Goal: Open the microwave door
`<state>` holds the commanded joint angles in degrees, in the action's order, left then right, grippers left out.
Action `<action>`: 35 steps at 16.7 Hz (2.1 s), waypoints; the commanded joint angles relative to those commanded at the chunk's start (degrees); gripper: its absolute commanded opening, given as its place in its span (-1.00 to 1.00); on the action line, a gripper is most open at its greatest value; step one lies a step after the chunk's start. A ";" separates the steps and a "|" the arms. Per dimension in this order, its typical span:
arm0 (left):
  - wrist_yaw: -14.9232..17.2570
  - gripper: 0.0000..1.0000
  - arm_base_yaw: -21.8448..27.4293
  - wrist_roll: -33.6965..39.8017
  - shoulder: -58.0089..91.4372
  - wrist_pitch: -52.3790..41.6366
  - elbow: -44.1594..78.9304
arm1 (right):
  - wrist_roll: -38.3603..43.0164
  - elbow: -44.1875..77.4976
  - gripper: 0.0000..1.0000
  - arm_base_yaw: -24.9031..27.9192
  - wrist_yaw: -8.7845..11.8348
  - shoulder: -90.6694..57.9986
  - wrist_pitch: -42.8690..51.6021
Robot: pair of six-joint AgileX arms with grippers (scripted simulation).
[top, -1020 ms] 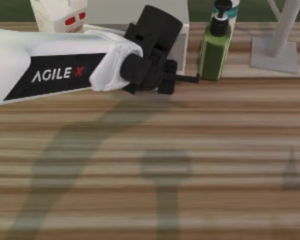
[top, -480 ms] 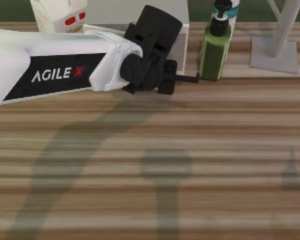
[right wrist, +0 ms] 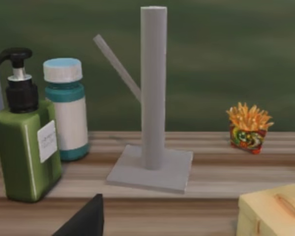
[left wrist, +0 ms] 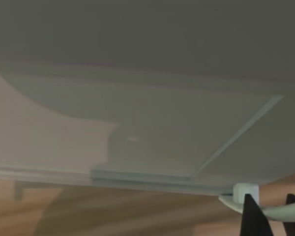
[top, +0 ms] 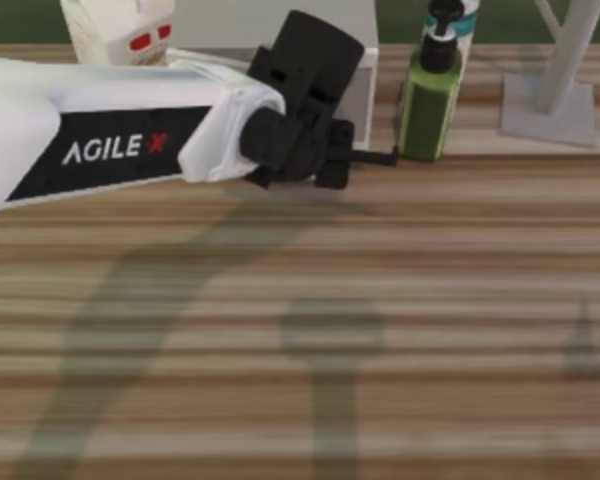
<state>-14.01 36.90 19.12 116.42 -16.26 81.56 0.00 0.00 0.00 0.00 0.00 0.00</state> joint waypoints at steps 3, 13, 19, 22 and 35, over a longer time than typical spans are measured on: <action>0.00 -1.00 0.00 0.00 0.00 0.00 0.00 | 0.00 0.00 1.00 0.00 0.00 0.00 0.00; 1.42 -1.00 -0.38 -1.81 -1.30 1.12 -2.01 | 0.00 0.00 1.00 0.00 0.00 0.00 0.00; 1.42 -1.00 -0.38 -1.81 -1.30 1.12 -2.01 | 0.00 0.00 1.00 0.00 0.00 0.00 0.00; 1.42 -1.00 -0.38 -1.81 -1.30 1.12 -2.01 | 0.00 0.00 1.00 0.00 0.00 0.00 0.00; 1.86 -1.00 0.11 -1.49 -1.19 1.12 -1.73 | 0.00 0.00 1.00 0.00 0.00 0.00 0.00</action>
<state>-12.15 37.00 17.63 115.23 -15.14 79.83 0.00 0.00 0.00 0.00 0.00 0.00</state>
